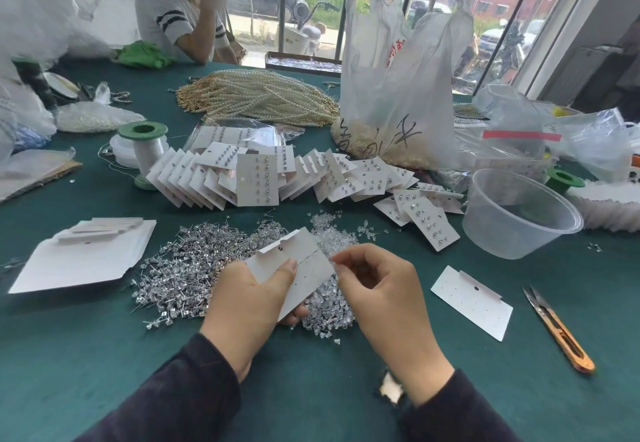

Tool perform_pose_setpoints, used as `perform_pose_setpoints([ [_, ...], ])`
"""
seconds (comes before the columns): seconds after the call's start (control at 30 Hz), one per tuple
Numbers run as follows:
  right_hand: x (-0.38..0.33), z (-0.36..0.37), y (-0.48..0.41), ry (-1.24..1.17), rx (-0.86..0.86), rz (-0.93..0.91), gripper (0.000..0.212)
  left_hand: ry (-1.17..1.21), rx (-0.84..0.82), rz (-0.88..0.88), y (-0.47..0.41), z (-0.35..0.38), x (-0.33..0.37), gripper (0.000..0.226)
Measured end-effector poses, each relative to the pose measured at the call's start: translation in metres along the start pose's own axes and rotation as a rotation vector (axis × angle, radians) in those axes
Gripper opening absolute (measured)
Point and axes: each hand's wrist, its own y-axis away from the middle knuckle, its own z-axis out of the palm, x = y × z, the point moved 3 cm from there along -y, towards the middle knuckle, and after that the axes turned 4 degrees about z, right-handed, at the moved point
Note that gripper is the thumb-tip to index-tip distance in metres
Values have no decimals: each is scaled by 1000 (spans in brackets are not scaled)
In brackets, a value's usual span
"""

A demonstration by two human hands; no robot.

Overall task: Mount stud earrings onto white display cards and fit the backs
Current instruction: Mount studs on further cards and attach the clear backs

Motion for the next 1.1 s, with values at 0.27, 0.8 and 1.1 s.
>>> perform_pose_setpoints([
  [0.27,-2,2,3,-74,-18,29,28,-17,-29,10,2,3,-1,11],
  [0.8,-13,13,10,204,32,-300,13,-121,-40,108,3,3,-2,18],
  [1.1,-14,14,11,191,-5,-317,8,-162,-39,132,3,3,0,18],
])
